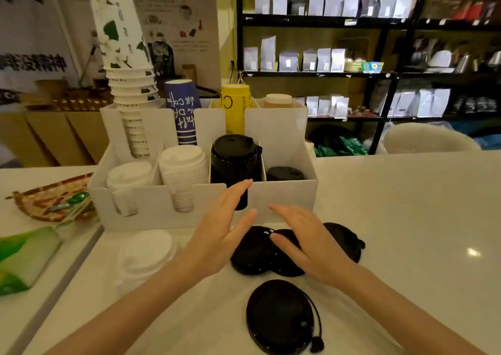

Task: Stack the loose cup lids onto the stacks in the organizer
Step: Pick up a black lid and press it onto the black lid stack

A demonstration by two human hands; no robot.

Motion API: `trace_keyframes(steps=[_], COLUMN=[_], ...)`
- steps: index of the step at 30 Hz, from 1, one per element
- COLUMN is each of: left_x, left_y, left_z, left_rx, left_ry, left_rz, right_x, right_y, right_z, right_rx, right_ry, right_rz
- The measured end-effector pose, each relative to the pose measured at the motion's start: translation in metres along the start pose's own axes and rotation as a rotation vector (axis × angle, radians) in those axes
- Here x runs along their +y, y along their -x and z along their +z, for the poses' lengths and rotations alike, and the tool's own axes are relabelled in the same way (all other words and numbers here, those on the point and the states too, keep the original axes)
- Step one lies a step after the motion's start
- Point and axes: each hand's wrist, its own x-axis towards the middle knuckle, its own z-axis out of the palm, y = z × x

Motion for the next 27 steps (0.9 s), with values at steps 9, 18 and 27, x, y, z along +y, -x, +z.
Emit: trace_keyframes(steps=[9, 18, 27], left_x=[-0.039, -0.04, 0.004], left_y=[0.034, 0.039, 0.005], left_z=[0.014, 0.015, -0.025], left_rx=[-0.282, -0.321, -0.059], left_ry=[-0.292, -0.185, -0.141], left_rz=[-0.094, -0.175, -0.065], right_x=[0.007, 0.007, -0.006], right_y=[0.007, 0.006, -0.018], right_z=[0.014, 0.012, -0.021], right_rx=[-0.105, -0.141, -0.011], right_ry=[0.095, -0.049, -0.429], right_rz=[0.008, 0.066, 0.186])
